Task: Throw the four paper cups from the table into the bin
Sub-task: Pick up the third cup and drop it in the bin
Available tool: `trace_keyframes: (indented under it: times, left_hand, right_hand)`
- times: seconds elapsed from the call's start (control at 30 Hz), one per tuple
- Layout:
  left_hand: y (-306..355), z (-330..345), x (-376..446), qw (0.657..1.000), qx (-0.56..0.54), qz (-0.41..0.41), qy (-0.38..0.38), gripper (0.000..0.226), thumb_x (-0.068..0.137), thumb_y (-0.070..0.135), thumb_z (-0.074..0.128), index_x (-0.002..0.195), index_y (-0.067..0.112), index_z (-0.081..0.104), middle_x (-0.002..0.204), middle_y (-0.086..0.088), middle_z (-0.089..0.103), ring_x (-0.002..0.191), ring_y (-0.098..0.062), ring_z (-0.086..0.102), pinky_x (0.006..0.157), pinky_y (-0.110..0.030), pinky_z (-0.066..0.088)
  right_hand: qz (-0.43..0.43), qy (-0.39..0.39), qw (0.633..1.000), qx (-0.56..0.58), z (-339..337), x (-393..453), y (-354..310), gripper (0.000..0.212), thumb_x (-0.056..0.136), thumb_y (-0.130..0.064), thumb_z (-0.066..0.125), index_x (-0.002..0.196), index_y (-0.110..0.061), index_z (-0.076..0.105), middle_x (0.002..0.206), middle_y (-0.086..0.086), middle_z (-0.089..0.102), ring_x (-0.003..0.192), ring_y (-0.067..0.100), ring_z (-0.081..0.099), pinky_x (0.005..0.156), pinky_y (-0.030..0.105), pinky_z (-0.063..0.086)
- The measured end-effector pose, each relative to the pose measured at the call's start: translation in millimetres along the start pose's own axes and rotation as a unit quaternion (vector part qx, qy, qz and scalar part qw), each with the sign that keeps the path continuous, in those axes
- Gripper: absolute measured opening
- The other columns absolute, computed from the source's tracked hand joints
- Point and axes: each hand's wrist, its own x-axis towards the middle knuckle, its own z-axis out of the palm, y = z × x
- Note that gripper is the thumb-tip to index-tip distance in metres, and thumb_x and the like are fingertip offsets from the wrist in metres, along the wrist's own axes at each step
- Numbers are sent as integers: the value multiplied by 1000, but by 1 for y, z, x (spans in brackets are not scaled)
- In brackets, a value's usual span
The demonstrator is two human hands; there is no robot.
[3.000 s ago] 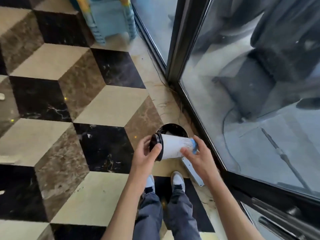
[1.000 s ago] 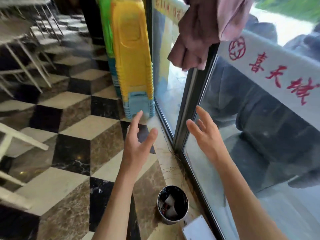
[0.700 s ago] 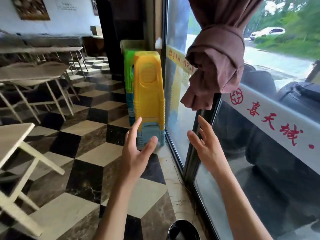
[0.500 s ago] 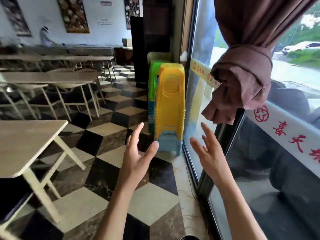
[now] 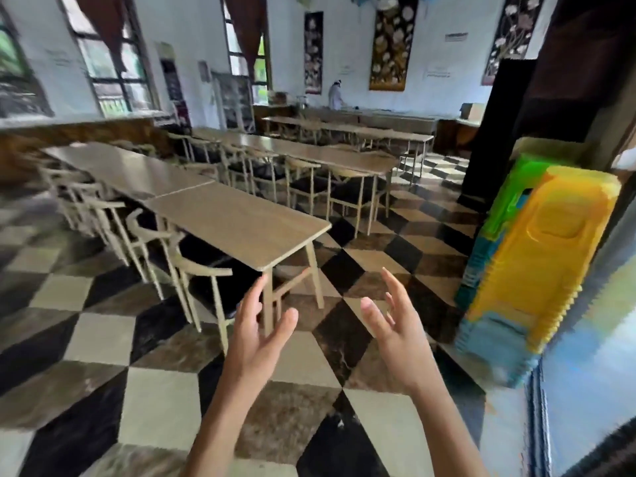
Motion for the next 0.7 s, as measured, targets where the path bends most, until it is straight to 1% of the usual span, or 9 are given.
trace_keyframes:
  times: [0.1,0.2,0.3,0.4,0.47,0.5,0.57,0.6,0.7]
  left_hand:
    - [-2,-82,-22,996,10,-19,85,66,73,74,61,133,71,34,152,23,32,140,-7,34,105,-32,33]
    - [-2,-170,-53,985,12,-35,171,65,72,72,61,132,69,37,156,17,34,141,-10,36,110,-37,35]
    - [-6,-263,-93,965,37,-45,254,64,72,71,62,131,70,36,156,17,35,140,-9,37,112,-39,35]
    - [-7,-362,-140,941,56,-59,328,73,72,71,65,139,61,37,156,17,35,143,-11,35,114,-45,35]
    - [-5,-429,-175,919,51,-62,387,73,78,56,71,143,47,40,155,10,41,142,-15,39,114,-45,36]
    - [-3,-460,-194,904,61,-63,419,69,83,44,74,144,40,41,151,8,44,140,-17,42,111,-40,38]
    - [1,-515,-233,875,102,-65,469,61,92,24,71,144,37,41,140,16,49,135,-17,46,102,-27,40]
    - [4,-538,-254,864,119,-66,484,61,93,20,68,145,35,40,138,18,49,135,-16,46,102,-25,40]
    - [9,-596,-311,829,148,-86,532,65,94,16,66,152,25,37,149,5,43,137,-20,42,107,-33,38]
  right_hand:
    - [-31,-88,995,43,72,-7,-38,71,88,-61,53,151,-41,27,159,-13,31,144,4,27,117,40,32]
    - [-60,-165,982,75,152,-23,-81,73,90,-56,55,153,-34,26,160,-11,29,147,9,25,118,45,31]
    - [-78,-238,964,92,238,-49,-126,78,88,-60,54,154,-32,24,160,-10,29,147,8,23,118,45,30]
    - [-101,-305,940,115,327,-88,-172,76,88,-58,53,154,-32,25,160,-14,27,148,8,23,119,45,29]
    - [-108,-350,920,137,385,-123,-204,76,87,-59,52,153,-32,27,156,-18,26,147,10,25,119,45,30]
    - [-107,-370,912,142,413,-142,-220,80,84,-62,51,153,-31,27,156,-17,28,147,12,27,118,45,30]
    - [-98,-409,893,159,464,-181,-249,86,78,-67,50,152,-30,30,158,-8,33,146,16,32,118,46,31]
    - [-96,-430,882,168,489,-201,-263,82,80,-65,52,152,-31,31,158,-5,34,145,17,33,117,47,32]
    - [-99,-492,846,182,551,-257,-300,69,91,-54,55,152,-36,29,160,-8,30,146,14,30,118,47,29]
